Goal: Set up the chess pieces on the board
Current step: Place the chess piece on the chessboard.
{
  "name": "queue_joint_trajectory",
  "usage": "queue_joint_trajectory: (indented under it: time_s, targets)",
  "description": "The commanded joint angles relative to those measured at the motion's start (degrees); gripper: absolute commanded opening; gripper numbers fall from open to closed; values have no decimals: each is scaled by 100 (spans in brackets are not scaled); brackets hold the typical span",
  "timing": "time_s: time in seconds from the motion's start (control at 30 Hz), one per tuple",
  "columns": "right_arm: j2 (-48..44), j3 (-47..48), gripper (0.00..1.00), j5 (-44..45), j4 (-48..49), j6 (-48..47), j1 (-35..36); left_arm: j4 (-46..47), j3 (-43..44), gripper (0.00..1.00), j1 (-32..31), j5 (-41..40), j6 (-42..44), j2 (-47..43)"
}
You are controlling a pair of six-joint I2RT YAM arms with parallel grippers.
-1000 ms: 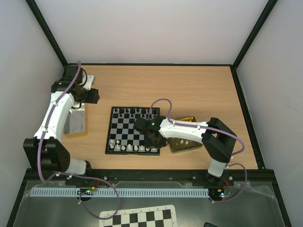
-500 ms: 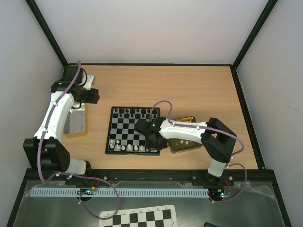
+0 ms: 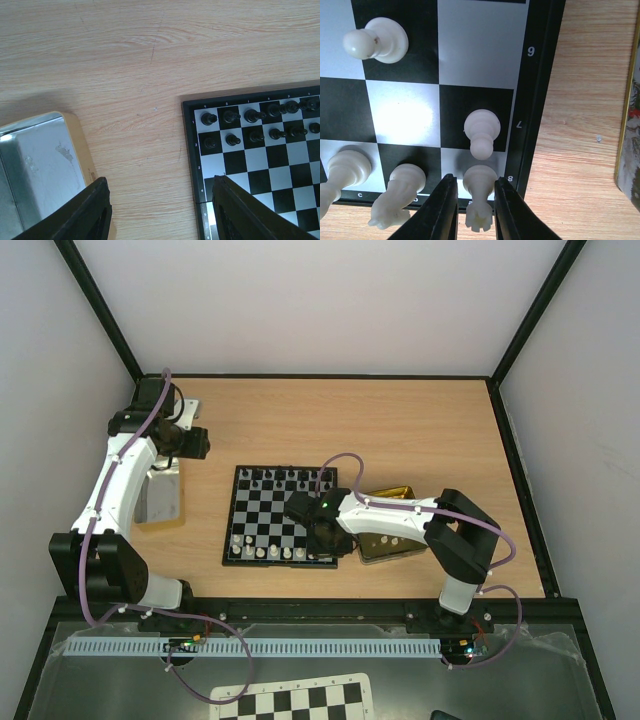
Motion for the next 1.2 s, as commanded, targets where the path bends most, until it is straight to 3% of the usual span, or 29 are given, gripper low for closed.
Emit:
queue_joint_trajectory:
  time_s: [0.0, 0.67, 0.8, 1.17]
  targets:
    - [-55, 61, 20, 99, -77, -9, 32, -21, 4, 57, -21, -52, -14, -102]
    - [-76, 36, 20, 104, -80, -13, 32, -21, 25, 56, -21, 1, -5, -21]
    - [-74, 65, 32, 125, -110, -13, 32, -22, 22, 56, -21, 9, -3, -27]
    - [-126, 174, 32, 265, -237, 24, 37, -23, 21, 56, -20, 1, -14, -67]
